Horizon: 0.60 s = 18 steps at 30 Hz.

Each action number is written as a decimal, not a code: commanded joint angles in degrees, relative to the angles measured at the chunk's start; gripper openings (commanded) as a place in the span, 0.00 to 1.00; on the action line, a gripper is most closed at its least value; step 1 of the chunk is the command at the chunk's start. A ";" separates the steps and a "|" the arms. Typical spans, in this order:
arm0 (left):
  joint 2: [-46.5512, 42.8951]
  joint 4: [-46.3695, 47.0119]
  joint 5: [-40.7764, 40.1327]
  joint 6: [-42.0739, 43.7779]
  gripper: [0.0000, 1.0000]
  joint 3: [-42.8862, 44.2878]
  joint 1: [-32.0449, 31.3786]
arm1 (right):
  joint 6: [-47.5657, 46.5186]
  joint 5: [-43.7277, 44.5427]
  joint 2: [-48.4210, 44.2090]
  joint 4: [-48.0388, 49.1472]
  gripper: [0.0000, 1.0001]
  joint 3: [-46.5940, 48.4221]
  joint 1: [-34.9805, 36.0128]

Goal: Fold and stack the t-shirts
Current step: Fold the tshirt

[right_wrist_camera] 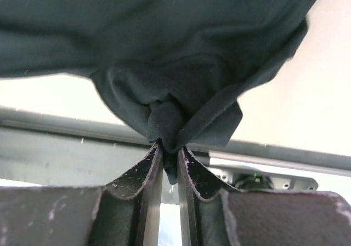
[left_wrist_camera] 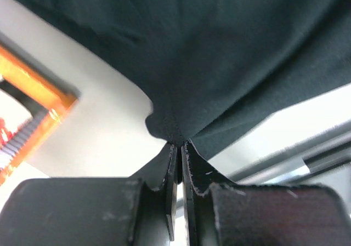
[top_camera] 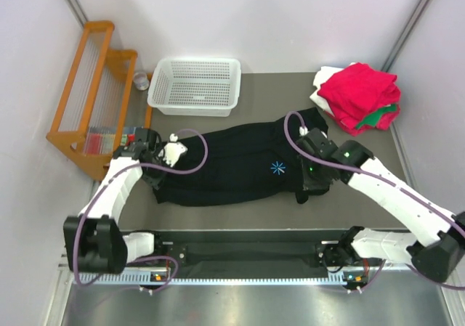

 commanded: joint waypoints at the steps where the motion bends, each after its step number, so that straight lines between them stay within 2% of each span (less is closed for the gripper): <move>1: 6.27 10.55 1.15 -2.03 0.09 5.12 0.85 | -4.35 1.25 4.23 6.60 0.15 2.46 -4.63; 6: 15.23 17.05 -2.19 -4.58 0.07 10.04 1.73 | -7.78 0.90 7.66 9.86 0.15 3.07 -9.20; 13: 23.49 17.76 -3.34 -4.93 0.06 13.83 3.58 | -10.42 -0.05 13.10 14.26 0.14 5.00 -15.18; 15: 24.29 16.89 -2.99 -4.93 0.12 13.83 3.58 | -9.99 -0.33 14.43 14.96 0.13 6.41 -15.19; 16: 24.73 16.71 -2.81 -4.85 0.22 13.83 3.49 | -8.76 0.63 15.30 15.31 0.13 7.11 -15.36; 18: 24.91 16.80 -3.07 -5.28 0.35 13.31 3.58 | -7.61 0.20 17.14 16.19 0.13 7.90 -15.45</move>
